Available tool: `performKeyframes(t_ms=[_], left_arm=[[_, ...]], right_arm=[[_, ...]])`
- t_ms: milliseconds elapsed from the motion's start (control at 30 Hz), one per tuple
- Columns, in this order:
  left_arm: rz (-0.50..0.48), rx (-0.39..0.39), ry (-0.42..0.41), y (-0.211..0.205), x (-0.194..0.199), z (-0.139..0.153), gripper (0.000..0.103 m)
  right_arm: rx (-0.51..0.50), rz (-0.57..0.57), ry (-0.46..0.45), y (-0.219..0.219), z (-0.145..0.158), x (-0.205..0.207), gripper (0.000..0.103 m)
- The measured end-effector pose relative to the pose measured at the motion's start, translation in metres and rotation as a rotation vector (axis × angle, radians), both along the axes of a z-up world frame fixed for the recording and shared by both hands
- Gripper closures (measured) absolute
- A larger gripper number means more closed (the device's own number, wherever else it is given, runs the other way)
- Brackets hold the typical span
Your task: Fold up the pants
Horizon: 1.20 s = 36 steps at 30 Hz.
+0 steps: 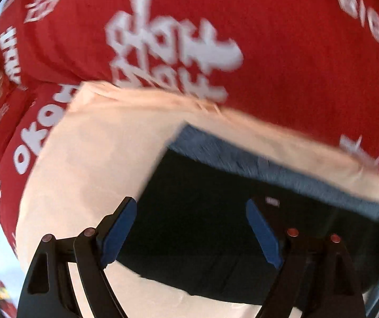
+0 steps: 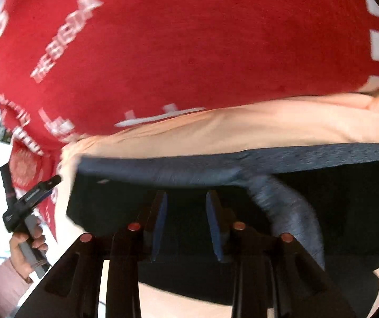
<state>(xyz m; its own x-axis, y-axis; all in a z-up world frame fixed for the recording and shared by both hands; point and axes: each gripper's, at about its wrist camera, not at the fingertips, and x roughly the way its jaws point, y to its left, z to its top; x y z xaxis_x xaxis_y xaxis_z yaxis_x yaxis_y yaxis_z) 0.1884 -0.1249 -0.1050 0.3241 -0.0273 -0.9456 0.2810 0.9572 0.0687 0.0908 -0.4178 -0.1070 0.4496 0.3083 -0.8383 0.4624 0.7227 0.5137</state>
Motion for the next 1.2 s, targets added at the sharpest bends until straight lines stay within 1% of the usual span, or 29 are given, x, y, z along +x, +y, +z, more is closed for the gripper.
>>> performKeyframes(t_ms=[67, 133, 167, 200, 233, 267, 300, 333, 367, 433, 467, 533, 633, 700, 833, 900, 967, 1000, 1033, 1100, 1167, 1200], left_arm=[[-0.017, 0.010, 0.025, -0.017, -0.002, -0.023, 0.017], [-0.012, 0.020, 0.036, -0.031, 0.000, -0.040, 0.017], [-0.001, 0.041, 0.021, -0.038, 0.004, -0.046, 0.017], [0.015, 0.062, -0.010, -0.042, 0.008, -0.050, 0.017], [0.026, 0.066, -0.024, -0.044, 0.013, -0.052, 0.016], [0.042, 0.074, -0.023, -0.045, 0.020, -0.054, 0.011], [0.056, 0.079, -0.017, -0.045, 0.023, -0.053, 0.011], [0.066, 0.075, -0.003, -0.043, 0.028, -0.052, 0.011], [0.072, 0.077, 0.004, -0.042, 0.029, -0.048, 0.011], [0.046, 0.093, -0.008, -0.042, 0.022, -0.035, 0.011], [0.016, 0.108, -0.015, -0.043, 0.014, -0.028, 0.011], [-0.034, 0.124, -0.016, -0.045, -0.006, -0.014, 0.011], [-0.105, 0.108, 0.032, -0.053, -0.046, -0.005, 0.011], [-0.158, 0.112, 0.051, -0.062, -0.071, -0.003, 0.011], [-0.266, 0.083, 0.109, -0.093, -0.127, -0.007, 0.011], [-0.297, 0.080, 0.118, -0.107, -0.142, -0.013, 0.011], [-0.337, 0.088, 0.136, -0.120, -0.154, -0.028, 0.011], [-0.358, 0.119, 0.140, -0.127, -0.161, -0.035, 0.011], [-0.378, 0.163, 0.124, -0.134, -0.168, -0.041, 0.011], [-0.406, 0.175, 0.080, -0.139, -0.175, -0.035, 0.011], [-0.432, 0.162, 0.084, -0.139, -0.177, -0.029, 0.011], [-0.435, 0.150, 0.088, -0.138, -0.178, -0.025, 0.011]], right_arm=[[0.013, 0.067, 0.007, 0.021, -0.010, 0.014, 0.069], [0.016, 0.113, 0.046, 0.034, -0.032, 0.033, 0.069], [0.023, 0.124, 0.058, 0.036, -0.041, 0.037, 0.069], [0.022, 0.138, 0.082, 0.039, -0.054, 0.049, 0.069], [0.016, 0.141, 0.097, 0.037, -0.065, 0.054, 0.069], [-0.003, 0.134, 0.097, 0.033, -0.074, 0.061, 0.071], [-0.014, 0.119, 0.082, 0.028, -0.076, 0.064, 0.074], [-0.034, 0.086, 0.066, 0.019, -0.074, 0.067, 0.074], [-0.061, 0.047, 0.073, 0.013, -0.072, 0.071, 0.074], [-0.087, -0.039, 0.077, -0.006, -0.068, 0.067, 0.073], [-0.068, -0.082, 0.065, -0.017, -0.063, 0.061, 0.071], [-0.044, -0.130, 0.040, -0.029, -0.048, 0.046, 0.070], [-0.031, -0.120, 0.034, -0.029, -0.028, 0.011, 0.069], [-0.026, -0.125, 0.042, -0.025, -0.020, -0.017, 0.059], [0.008, -0.162, 0.080, -0.011, -0.015, -0.078, 0.059], [0.010, -0.173, 0.095, -0.003, -0.013, -0.102, 0.059], [0.016, -0.187, 0.118, 0.002, -0.012, -0.126, 0.059], [0.019, -0.193, 0.132, 0.003, -0.011, -0.137, 0.059], [0.018, -0.202, 0.144, 0.003, -0.010, -0.153, 0.059], [0.010, -0.232, 0.161, 0.004, -0.007, -0.176, 0.059], [0.015, -0.284, 0.183, 0.005, -0.007, -0.198, 0.059], [0.021, -0.327, 0.196, 0.005, -0.007, -0.216, 0.059]])
